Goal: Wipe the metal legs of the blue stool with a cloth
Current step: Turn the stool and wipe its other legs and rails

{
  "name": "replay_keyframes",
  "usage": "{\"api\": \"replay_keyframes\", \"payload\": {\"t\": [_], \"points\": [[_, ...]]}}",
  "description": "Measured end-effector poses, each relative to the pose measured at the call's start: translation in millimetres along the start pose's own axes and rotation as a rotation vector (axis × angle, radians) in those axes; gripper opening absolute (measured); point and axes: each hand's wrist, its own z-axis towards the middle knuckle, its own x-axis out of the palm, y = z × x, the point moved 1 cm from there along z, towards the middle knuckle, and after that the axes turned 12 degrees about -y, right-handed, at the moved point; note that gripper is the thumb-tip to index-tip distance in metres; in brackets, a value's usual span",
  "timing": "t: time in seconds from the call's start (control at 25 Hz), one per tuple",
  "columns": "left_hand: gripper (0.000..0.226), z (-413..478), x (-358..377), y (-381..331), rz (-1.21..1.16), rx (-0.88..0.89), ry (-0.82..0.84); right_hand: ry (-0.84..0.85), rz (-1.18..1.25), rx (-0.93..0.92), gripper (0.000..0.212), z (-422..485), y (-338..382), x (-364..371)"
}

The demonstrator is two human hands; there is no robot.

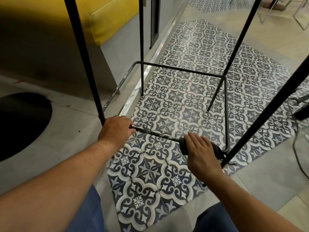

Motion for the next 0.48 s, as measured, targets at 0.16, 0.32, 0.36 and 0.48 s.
{"api": "replay_keyframes", "payload": {"t": [0.16,0.32,0.36,0.48], "points": [[0.017,2,2,4,-0.013,0.019,0.010,-0.051,0.053,-0.027,0.063,-19,-12,-3],[0.018,3,3,4,-0.004,0.018,0.011,-0.008,0.081,0.069,0.032,19,3,-13],[0.018,2,4,4,-0.003,0.017,0.010,0.005,0.048,0.046,0.035,20,7,-10],[0.021,1,5,6,-0.002,0.012,0.004,0.020,-0.024,-0.115,0.060,4,1,-4]]}}
